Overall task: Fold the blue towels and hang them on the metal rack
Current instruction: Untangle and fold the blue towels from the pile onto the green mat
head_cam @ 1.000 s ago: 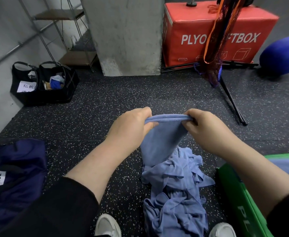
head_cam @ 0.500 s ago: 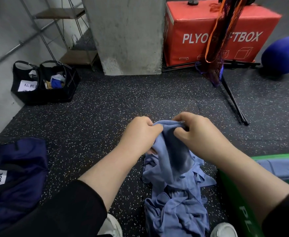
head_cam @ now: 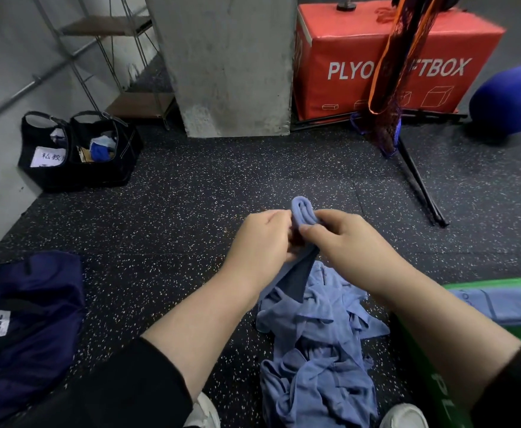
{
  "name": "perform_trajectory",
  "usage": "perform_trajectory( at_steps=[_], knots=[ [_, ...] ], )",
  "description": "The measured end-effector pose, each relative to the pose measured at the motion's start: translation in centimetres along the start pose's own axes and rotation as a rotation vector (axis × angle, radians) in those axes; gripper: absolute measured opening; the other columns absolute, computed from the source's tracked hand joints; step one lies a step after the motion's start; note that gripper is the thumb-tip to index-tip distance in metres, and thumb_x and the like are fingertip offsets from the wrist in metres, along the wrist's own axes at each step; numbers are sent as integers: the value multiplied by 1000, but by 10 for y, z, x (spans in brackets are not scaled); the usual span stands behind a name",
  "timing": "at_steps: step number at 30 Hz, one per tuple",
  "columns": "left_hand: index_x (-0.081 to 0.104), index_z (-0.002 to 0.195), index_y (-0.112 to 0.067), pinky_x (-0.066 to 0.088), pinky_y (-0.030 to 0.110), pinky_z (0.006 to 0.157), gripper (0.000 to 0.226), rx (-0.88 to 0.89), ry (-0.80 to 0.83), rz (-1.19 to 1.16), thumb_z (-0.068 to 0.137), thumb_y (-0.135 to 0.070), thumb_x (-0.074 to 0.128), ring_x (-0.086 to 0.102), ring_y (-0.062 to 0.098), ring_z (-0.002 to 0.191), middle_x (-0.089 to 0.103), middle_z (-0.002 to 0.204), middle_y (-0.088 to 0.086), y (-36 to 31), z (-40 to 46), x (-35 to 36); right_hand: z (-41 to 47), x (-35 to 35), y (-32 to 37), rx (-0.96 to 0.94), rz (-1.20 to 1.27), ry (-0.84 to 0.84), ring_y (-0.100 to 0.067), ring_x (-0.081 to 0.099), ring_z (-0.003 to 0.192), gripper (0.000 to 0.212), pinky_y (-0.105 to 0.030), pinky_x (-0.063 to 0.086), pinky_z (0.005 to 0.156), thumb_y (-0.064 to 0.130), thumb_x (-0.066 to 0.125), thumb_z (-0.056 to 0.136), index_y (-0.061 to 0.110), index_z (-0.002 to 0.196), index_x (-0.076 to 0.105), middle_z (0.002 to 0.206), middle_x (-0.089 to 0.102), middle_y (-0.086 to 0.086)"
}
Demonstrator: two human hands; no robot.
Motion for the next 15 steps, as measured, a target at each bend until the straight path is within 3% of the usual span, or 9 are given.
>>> perform_trajectory(
  at_steps=[3, 5, 7, 10, 13, 15],
  knots=[
    [65, 128, -21, 61, 33, 89, 41, 7, 97, 38, 101, -9, 37, 74, 14, 98, 76, 107, 2, -2, -7, 10, 6, -9, -9, 12, -85, -87, -18, 50, 66, 15, -35, 37, 59, 25, 65, 90, 10, 93, 63, 76, 63, -6],
    [67, 123, -19, 58, 35, 87, 36, 93, -6, 253, 100, -12, 41, 71, 15, 90, 75, 98, -3, -4, -2, 2, 10, -16, -14, 30, -141, -153, -20, 52, 66, 6, -32, 36, 55, 14, 58, 89, 13, 88, 63, 73, 62, -4],
    [64, 123, -25, 52, 33, 86, 29, 141, -72, 411, 96, -20, 55, 65, 11, 90, 70, 101, -9, -4, 5, -7, 10, -20, -15, 35, -119, -148, -17, 54, 65, 13, -31, 39, 55, 11, 53, 90, 15, 88, 65, 74, 66, -4],
    [53, 140, -36, 46, 32, 105, 56, 106, 149, 392, 88, -35, 74, 58, 2, 119, 63, 129, -16, 11, 11, -4, 7, -24, -8, -23, 19, -64, -12, 60, 71, 22, -35, 51, 71, 8, 51, 92, 21, 92, 69, 81, 72, -2],
    [67, 122, -27, 53, 45, 102, 37, 93, 213, 293, 87, -32, 78, 68, 8, 110, 75, 114, -11, 18, 13, -1, 5, -27, 1, -120, 154, 34, -12, 63, 88, 26, -47, 51, 89, 5, 53, 93, 24, 100, 70, 94, 74, 0],
    [70, 115, -22, 54, 52, 99, 35, 120, 204, 216, 84, -34, 79, 71, 16, 107, 77, 109, -4, 18, 13, 1, 4, -30, 5, -162, 169, 74, -10, 66, 98, 24, -43, 52, 94, 8, 60, 93, 25, 107, 69, 102, 74, 6]
  ],
)
Point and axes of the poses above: each hand's wrist, its own z-axis towards the middle knuckle, its own x-axis out of the palm, y = z × x, the point moved 5 cm from there along z, towards the middle knuckle
